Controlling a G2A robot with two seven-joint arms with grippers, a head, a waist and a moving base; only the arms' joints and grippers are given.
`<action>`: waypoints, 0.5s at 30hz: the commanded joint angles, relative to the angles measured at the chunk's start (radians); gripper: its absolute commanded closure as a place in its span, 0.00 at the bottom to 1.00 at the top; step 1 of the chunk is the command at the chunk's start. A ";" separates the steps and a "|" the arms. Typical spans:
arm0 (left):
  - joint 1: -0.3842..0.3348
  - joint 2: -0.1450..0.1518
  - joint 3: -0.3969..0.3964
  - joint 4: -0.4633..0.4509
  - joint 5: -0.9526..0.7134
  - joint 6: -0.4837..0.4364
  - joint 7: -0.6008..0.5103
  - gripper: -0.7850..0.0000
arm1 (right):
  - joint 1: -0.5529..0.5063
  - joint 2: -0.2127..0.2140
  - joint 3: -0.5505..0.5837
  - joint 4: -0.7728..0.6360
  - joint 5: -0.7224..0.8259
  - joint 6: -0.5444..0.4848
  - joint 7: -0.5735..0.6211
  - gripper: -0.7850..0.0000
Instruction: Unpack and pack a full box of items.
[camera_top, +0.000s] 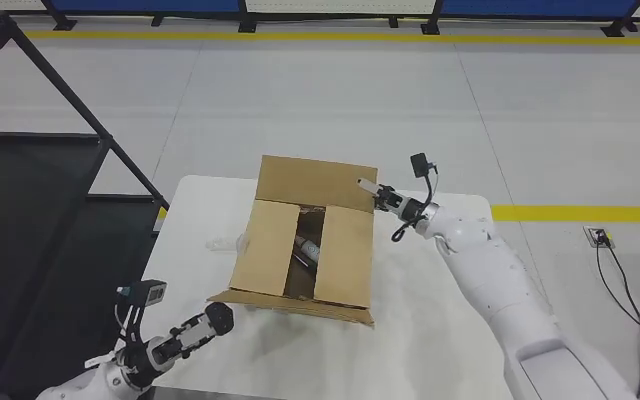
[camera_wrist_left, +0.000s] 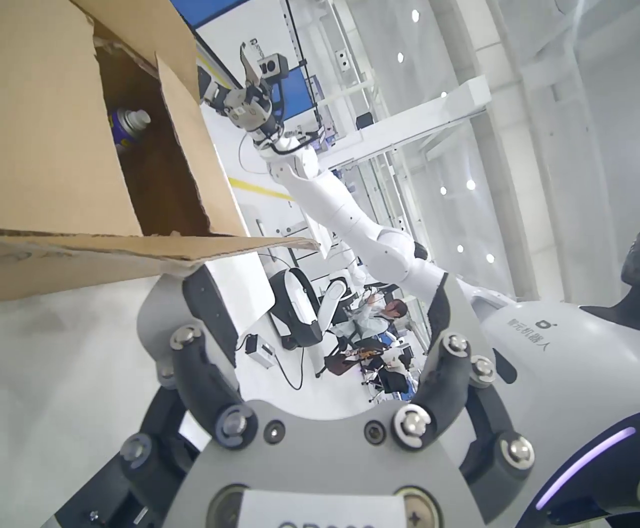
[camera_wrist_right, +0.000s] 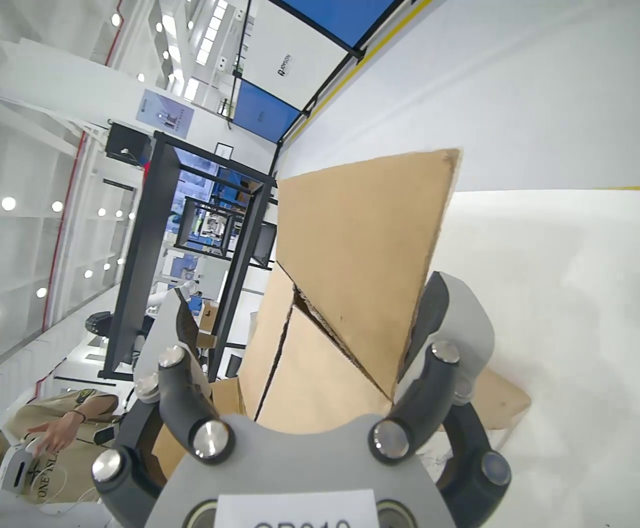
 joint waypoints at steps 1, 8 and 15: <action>-0.011 0.000 0.010 -0.002 -0.007 0.013 0.025 0.00 | 0.005 0.000 0.008 0.011 0.024 -0.023 0.026 0.00; -0.041 -0.002 0.044 -0.010 0.001 0.044 0.112 0.00 | 0.016 0.009 0.040 0.020 0.087 -0.106 0.100 0.00; -0.092 -0.007 0.099 -0.007 0.080 0.067 0.232 0.00 | 0.013 0.030 0.069 -0.016 0.124 -0.160 0.174 0.00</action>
